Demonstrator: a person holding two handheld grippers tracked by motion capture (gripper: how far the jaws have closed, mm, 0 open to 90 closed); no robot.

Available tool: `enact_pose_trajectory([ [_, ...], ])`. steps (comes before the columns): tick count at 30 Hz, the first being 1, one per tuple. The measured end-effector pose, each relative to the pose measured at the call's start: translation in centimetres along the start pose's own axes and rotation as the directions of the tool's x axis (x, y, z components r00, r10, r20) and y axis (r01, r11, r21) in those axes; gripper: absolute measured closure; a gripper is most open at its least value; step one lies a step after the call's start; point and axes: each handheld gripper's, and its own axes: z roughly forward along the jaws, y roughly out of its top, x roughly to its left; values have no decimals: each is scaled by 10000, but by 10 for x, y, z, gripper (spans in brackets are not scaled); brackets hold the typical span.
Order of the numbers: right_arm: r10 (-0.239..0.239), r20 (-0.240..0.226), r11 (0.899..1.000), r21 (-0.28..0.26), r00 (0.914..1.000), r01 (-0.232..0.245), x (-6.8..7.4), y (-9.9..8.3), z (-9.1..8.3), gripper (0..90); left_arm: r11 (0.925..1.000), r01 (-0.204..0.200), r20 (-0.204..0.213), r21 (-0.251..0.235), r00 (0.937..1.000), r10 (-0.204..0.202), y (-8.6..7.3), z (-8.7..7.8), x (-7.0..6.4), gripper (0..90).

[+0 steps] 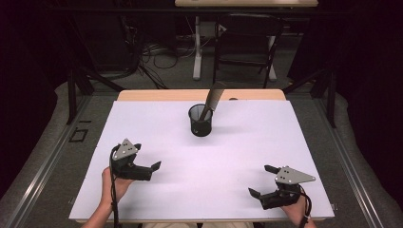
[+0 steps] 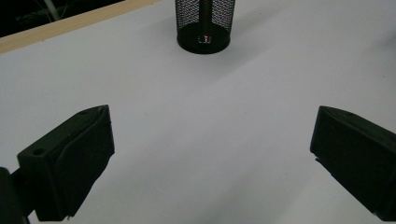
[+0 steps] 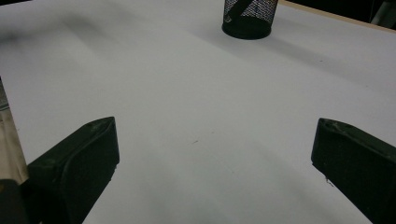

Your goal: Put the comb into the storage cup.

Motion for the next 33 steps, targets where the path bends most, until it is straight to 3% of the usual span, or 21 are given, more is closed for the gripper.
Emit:
enact_pose_trajectory([
  [25,-51,-4,10000,49,10000,51,0,0,0,5,9994,342,-76,19,9994,-342,-29,-10,-8,0],
  [33,-49,5,10000,71,10000,49,0,0,0,6,9994,296,-175,-200,9994,-300,-35,-15,-12,0],
])
